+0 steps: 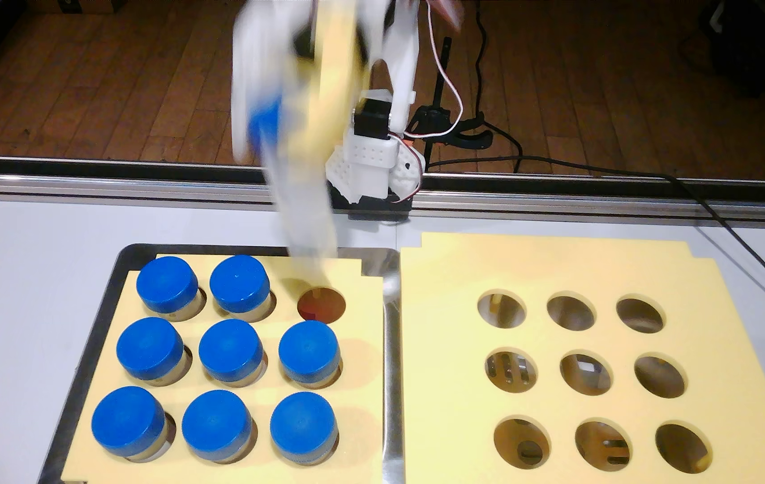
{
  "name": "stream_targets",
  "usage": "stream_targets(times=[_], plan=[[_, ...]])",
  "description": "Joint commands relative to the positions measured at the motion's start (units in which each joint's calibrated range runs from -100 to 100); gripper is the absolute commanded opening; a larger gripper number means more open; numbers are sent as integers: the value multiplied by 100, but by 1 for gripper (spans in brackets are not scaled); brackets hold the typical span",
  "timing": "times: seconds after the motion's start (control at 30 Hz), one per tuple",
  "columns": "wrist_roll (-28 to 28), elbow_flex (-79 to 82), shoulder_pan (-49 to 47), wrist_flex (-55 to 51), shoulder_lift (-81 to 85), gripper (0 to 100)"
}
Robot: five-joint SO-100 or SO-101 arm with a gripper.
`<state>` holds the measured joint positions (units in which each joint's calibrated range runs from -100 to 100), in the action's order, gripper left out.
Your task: Move the test tubes
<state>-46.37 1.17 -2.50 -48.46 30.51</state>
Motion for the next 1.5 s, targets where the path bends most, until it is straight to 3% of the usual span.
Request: stream_targets(times=[0.0,0.2,0.3,0.47,0.87,1.47], plan=[[30,-1738,-109,-21,-50,9],[56,-1774,-1695,664,-519,9],[56,-1411,-2695,1570,-1240,9],[56,-1029,-3547,1985,-1909,8],[516,78,-4296,1947,-1926,8],[474,360,-3933,1947,-1492,8]])
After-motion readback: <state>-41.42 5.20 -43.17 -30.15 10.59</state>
